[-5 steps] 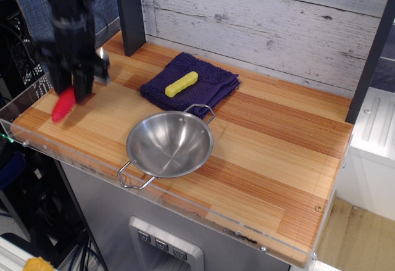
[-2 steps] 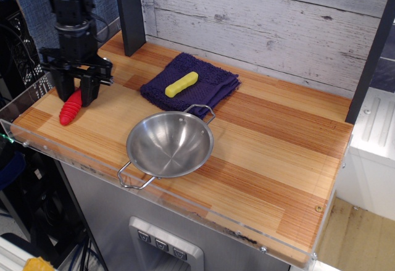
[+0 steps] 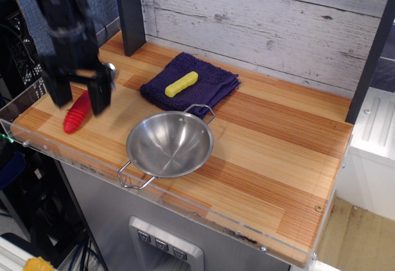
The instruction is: Move the spoon to the far left edge of the counter.
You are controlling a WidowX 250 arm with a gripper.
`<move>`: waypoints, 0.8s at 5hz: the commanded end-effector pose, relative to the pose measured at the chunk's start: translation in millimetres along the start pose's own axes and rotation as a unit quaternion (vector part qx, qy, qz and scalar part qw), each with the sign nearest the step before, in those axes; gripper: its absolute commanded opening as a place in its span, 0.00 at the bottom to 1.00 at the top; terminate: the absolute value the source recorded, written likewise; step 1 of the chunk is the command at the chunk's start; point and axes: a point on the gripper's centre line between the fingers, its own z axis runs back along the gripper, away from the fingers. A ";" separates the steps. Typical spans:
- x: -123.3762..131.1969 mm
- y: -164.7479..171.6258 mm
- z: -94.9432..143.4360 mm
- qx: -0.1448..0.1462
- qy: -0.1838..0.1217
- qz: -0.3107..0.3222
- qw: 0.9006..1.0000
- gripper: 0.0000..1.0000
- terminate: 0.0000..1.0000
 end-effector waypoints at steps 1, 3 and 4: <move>-7.5 -19.7 114.3 -0.024 -0.057 -0.005 0.998 1.00 0.00; -4.9 -62.4 138.9 -0.030 -0.029 -0.051 0.998 1.00 0.00; -7.1 -66.8 141.2 -0.003 -0.030 -0.053 0.998 1.00 0.00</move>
